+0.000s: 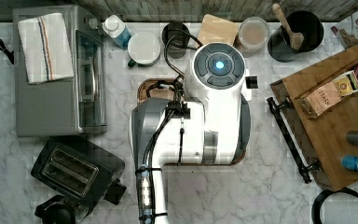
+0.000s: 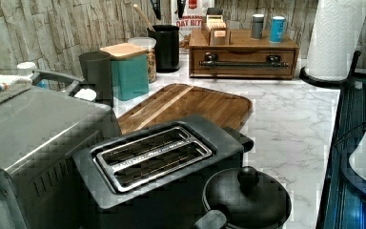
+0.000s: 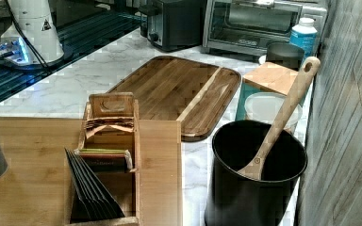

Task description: Open the drawer.

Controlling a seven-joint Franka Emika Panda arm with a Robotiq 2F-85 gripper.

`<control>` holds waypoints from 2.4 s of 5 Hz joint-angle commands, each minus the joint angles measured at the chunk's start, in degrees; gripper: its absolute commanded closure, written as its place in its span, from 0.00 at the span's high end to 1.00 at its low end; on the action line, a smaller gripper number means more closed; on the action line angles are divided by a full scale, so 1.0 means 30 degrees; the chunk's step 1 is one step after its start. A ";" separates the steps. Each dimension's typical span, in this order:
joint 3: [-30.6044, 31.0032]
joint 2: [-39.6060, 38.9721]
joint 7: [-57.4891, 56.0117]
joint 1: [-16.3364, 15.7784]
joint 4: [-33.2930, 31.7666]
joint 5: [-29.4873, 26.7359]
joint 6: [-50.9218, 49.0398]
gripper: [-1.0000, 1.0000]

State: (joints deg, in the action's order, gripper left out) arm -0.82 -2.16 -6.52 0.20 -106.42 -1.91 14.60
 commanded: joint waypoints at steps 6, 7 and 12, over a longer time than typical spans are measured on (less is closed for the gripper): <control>-0.1503 0.3591 -1.5099 0.1290 -0.7943 0.2482 0.6232 1.00; -0.2138 0.3421 -1.7877 0.1720 -0.8919 0.2864 0.7809 1.00; -0.5924 0.2254 -2.7891 0.2980 -1.1290 0.2294 1.4778 1.00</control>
State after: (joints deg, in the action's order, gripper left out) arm -19.93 4.84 -87.17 8.54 -139.66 5.83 57.63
